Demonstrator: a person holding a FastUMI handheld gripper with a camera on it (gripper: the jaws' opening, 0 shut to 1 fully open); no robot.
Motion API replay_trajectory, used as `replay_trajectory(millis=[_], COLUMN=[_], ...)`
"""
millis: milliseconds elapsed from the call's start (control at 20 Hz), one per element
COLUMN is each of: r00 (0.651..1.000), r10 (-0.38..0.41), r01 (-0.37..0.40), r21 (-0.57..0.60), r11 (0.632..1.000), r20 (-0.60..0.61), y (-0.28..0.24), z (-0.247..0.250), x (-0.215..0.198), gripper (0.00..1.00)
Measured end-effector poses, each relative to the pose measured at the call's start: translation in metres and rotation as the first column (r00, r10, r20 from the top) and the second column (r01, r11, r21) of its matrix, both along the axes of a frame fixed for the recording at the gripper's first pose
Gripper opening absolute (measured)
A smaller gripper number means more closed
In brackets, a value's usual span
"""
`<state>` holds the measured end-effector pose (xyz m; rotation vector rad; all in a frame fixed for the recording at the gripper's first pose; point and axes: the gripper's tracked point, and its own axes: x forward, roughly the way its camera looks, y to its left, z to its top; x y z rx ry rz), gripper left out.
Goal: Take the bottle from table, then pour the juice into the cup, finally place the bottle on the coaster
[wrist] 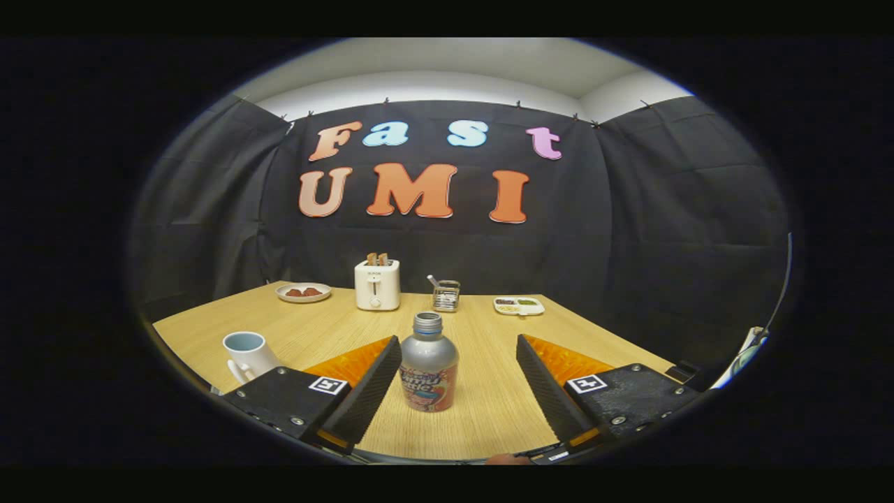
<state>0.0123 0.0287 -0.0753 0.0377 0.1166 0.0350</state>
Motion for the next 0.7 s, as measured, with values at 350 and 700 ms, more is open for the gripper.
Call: replay_trajectory(millis=[350,700], r00=[0.997,0.992], r10=[0.044,0.036], r01=[-0.042,-0.036], r21=[0.041,0.006], r11=[0.998,0.999], r20=[-0.06,-0.118], y=[0.024,0.029], z=[-0.036,-0.072], x=[0.009,0.027], gripper=[0.98,0.99])
